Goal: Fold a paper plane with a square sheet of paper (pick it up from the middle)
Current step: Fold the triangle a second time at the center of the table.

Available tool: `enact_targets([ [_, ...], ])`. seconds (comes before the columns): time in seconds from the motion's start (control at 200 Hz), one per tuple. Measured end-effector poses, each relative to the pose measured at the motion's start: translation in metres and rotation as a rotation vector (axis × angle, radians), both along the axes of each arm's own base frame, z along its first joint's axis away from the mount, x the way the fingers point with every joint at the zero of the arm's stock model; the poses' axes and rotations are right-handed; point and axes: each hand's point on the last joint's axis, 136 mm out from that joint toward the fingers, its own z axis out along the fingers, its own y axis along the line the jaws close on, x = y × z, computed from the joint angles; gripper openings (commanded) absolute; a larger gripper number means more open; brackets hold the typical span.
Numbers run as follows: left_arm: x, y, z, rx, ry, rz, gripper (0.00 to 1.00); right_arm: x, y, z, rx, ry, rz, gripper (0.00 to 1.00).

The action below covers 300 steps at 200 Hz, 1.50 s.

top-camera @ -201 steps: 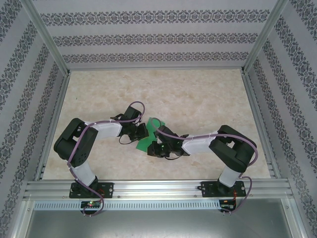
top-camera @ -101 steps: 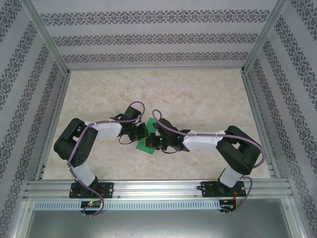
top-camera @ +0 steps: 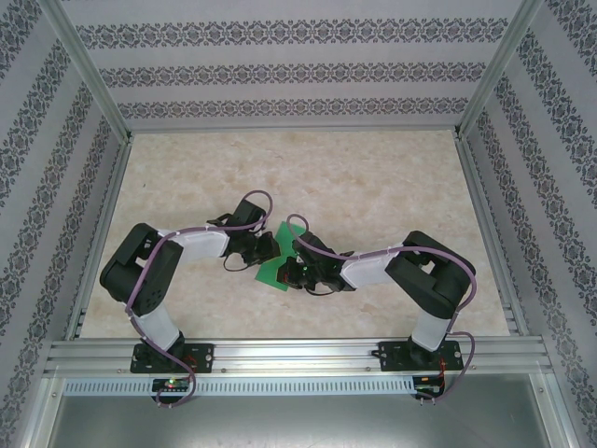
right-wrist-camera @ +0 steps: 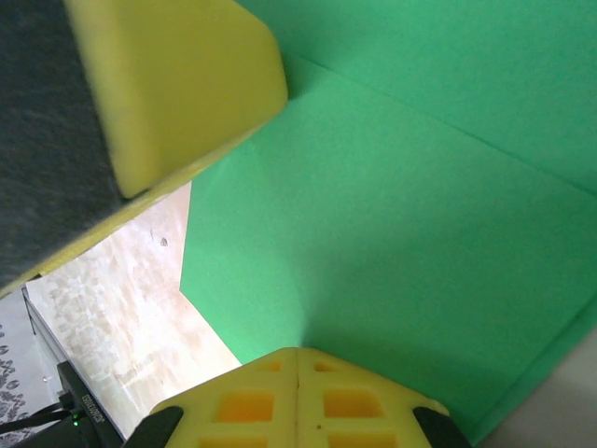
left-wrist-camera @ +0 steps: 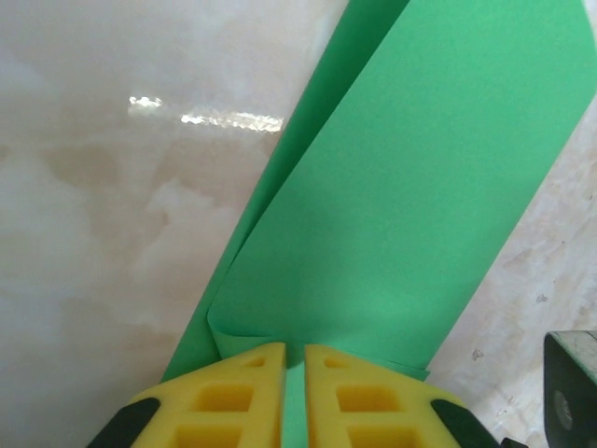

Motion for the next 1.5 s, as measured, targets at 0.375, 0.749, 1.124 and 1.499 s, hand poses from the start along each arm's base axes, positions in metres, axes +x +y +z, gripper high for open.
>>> enact_targets([
  [0.375,0.007,-0.007,0.062,-0.100,-0.143,-0.014,0.13,0.001,0.004,0.000,-0.002,0.005,0.012,0.02],
  [0.749,0.002,-0.013,0.011,-0.089,-0.021,-0.018,0.07,0.001,0.004,0.000,-0.010,0.009,0.016,0.02],
  [1.124,0.007,-0.005,-0.005,-0.092,-0.035,-0.025,0.10,0.001,0.005,-0.001,-0.022,0.002,0.039,0.00],
  [1.499,0.020,0.005,-0.004,-0.122,-0.093,-0.033,0.10,0.001,0.006,-0.001,-0.034,-0.024,0.075,0.00],
])
